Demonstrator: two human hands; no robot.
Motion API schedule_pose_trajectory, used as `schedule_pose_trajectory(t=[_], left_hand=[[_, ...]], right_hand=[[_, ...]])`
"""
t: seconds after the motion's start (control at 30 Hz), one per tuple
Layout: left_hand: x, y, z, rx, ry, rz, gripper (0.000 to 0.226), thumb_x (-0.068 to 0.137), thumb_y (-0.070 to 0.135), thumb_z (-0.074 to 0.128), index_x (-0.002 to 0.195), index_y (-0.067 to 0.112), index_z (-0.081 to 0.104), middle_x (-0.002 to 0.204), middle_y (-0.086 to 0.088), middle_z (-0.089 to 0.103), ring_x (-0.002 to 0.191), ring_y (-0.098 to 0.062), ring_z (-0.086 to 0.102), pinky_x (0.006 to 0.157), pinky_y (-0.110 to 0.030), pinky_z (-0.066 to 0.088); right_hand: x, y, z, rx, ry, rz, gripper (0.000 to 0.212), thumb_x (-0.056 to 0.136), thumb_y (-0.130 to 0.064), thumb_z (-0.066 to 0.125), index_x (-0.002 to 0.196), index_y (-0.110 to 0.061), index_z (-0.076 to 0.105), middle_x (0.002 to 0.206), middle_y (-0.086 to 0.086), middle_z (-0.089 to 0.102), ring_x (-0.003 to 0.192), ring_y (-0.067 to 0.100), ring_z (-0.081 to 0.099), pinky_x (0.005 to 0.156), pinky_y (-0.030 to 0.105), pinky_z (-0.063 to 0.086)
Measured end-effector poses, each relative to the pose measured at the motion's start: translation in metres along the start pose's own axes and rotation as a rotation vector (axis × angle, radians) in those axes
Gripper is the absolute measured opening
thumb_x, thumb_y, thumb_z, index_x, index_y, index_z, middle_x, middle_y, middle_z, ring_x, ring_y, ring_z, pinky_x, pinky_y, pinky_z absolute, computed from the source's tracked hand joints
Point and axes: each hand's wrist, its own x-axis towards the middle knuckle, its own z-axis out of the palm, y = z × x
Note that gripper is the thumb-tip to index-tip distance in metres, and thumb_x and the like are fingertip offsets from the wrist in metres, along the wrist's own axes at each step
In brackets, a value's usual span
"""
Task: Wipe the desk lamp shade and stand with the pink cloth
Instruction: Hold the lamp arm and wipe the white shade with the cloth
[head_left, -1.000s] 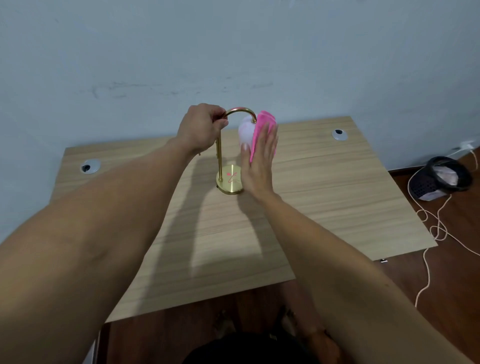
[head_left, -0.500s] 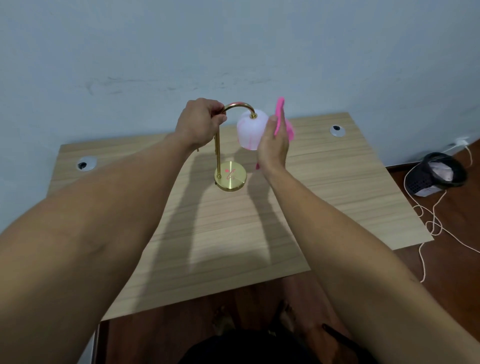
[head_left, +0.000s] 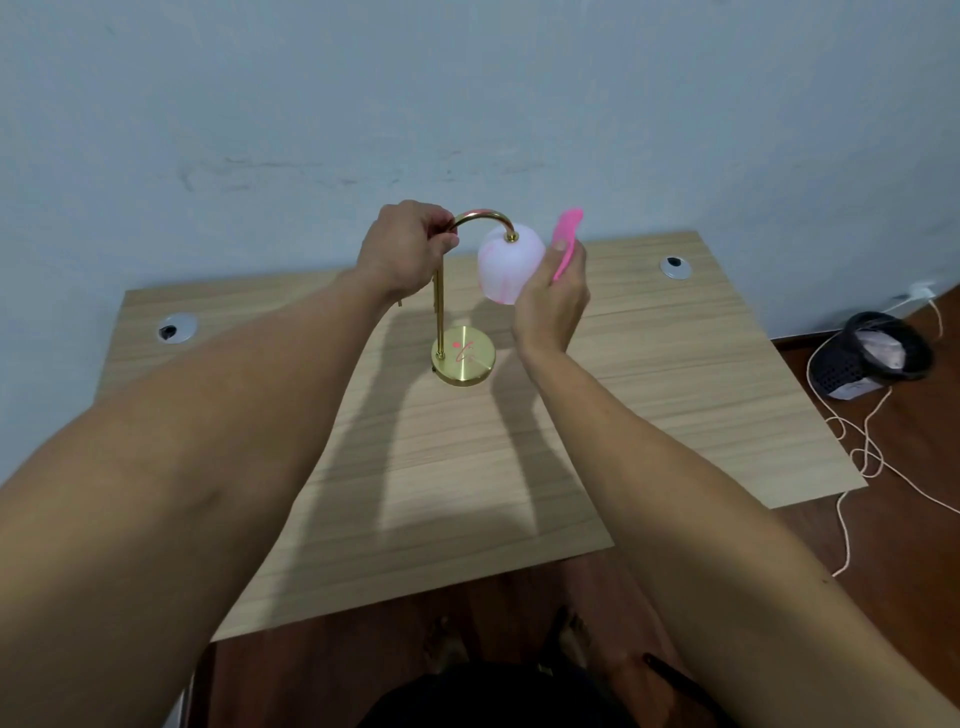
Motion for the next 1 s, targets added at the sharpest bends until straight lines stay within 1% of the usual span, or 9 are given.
schedule_pose_trajectory(t=[0.03, 0.1, 0.17, 0.2, 0.37, 0.47, 0.6, 0.8, 1.0], left_hand=[[0.000, 0.001, 0.000, -0.001, -0.002, -0.001, 0.013, 0.096, 0.023, 0.065, 0.095, 0.015, 0.076, 0.089, -0.013, 0.074, 0.088, -0.035, 0.068, 0.086, -0.048, 0.058], [0.001, 0.001, -0.001, -0.005, -0.007, -0.005, 0.014, 0.096, 0.023, 0.066, 0.097, 0.015, 0.077, 0.090, -0.014, 0.074, 0.089, -0.035, 0.068, 0.086, -0.048, 0.058], [0.001, 0.000, -0.002, -0.003, -0.010, -0.003, 0.014, 0.097, 0.022, 0.065, 0.097, 0.015, 0.077, 0.090, -0.014, 0.074, 0.089, -0.035, 0.069, 0.086, -0.048, 0.059], [0.001, -0.001, -0.002, 0.000, -0.012, 0.001, 0.014, 0.097, 0.022, 0.065, 0.097, 0.015, 0.077, 0.090, -0.014, 0.074, 0.089, -0.035, 0.069, 0.086, -0.048, 0.059], [0.003, -0.002, -0.001, 0.020, -0.019, 0.035, 0.014, 0.098, 0.021, 0.064, 0.093, 0.014, 0.076, 0.084, -0.014, 0.072, 0.083, -0.035, 0.067, 0.081, -0.046, 0.058], [0.005, -0.002, -0.003, 0.057, -0.031, 0.070, 0.015, 0.097, 0.023, 0.065, 0.090, 0.014, 0.075, 0.079, -0.011, 0.070, 0.078, -0.033, 0.064, 0.078, -0.045, 0.056], [0.005, -0.003, -0.004, 0.081, -0.031, 0.086, 0.015, 0.095, 0.022, 0.064, 0.087, 0.013, 0.072, 0.074, -0.010, 0.066, 0.075, -0.033, 0.060, 0.077, -0.044, 0.055], [0.006, -0.004, -0.004, 0.088, -0.036, 0.076, 0.013, 0.096, 0.023, 0.066, 0.092, 0.014, 0.075, 0.081, -0.010, 0.073, 0.081, -0.033, 0.068, 0.080, -0.046, 0.059], [0.006, -0.003, -0.005, 0.087, -0.042, 0.072, 0.015, 0.097, 0.023, 0.066, 0.096, 0.013, 0.077, 0.084, -0.011, 0.075, 0.083, -0.033, 0.069, 0.082, -0.046, 0.059]], right_hand=[[-0.002, -0.001, 0.003, -0.076, -0.075, -0.147, 0.045, 0.112, -0.037, 0.033, 0.153, -0.024, 0.048, 0.144, 0.003, 0.061, 0.130, 0.024, 0.058, 0.106, 0.038, 0.049], [-0.007, 0.009, 0.009, -0.271, -0.248, -0.378, 0.054, 0.112, -0.036, 0.031, 0.164, -0.021, 0.029, 0.166, 0.002, 0.038, 0.154, 0.025, 0.033, 0.124, 0.046, 0.031], [-0.014, 0.030, 0.011, -0.474, -0.337, -0.473, 0.062, 0.113, -0.036, 0.031, 0.166, -0.011, 0.014, 0.174, 0.008, 0.014, 0.162, 0.029, 0.006, 0.131, 0.050, 0.010], [-0.017, 0.041, 0.008, -0.569, -0.353, -0.533, 0.063, 0.113, -0.036, 0.032, 0.166, -0.008, 0.011, 0.175, 0.011, 0.008, 0.162, 0.032, 0.001, 0.131, 0.050, 0.006], [-0.014, 0.065, -0.003, -0.899, -0.327, -0.921, 0.063, 0.104, -0.021, 0.039, 0.160, 0.004, 0.026, 0.168, 0.023, 0.025, 0.156, 0.044, 0.022, 0.128, 0.058, 0.018], [0.001, 0.044, 0.008, -1.022, -0.344, -1.058, 0.065, 0.091, -0.005, 0.036, 0.154, 0.009, 0.036, 0.161, 0.028, 0.037, 0.152, 0.044, 0.032, 0.127, 0.053, 0.016], [0.011, 0.029, 0.021, -1.275, -0.383, -1.202, 0.058, 0.097, -0.008, 0.026, 0.150, 0.010, 0.044, 0.153, 0.028, 0.048, 0.149, 0.040, 0.040, 0.128, 0.051, 0.023], [0.008, 0.026, 0.010, -1.512, -0.527, -1.334, 0.055, 0.105, -0.024, 0.032, 0.151, 0.001, 0.046, 0.163, 0.018, 0.039, 0.157, 0.036, 0.023, 0.131, 0.050, 0.008], [0.007, 0.036, -0.005, -1.654, -0.648, -1.421, 0.062, 0.106, -0.027, 0.020, 0.161, 0.002, 0.024, 0.171, 0.017, 0.023, 0.161, 0.030, 0.013, 0.129, 0.045, -0.005]])
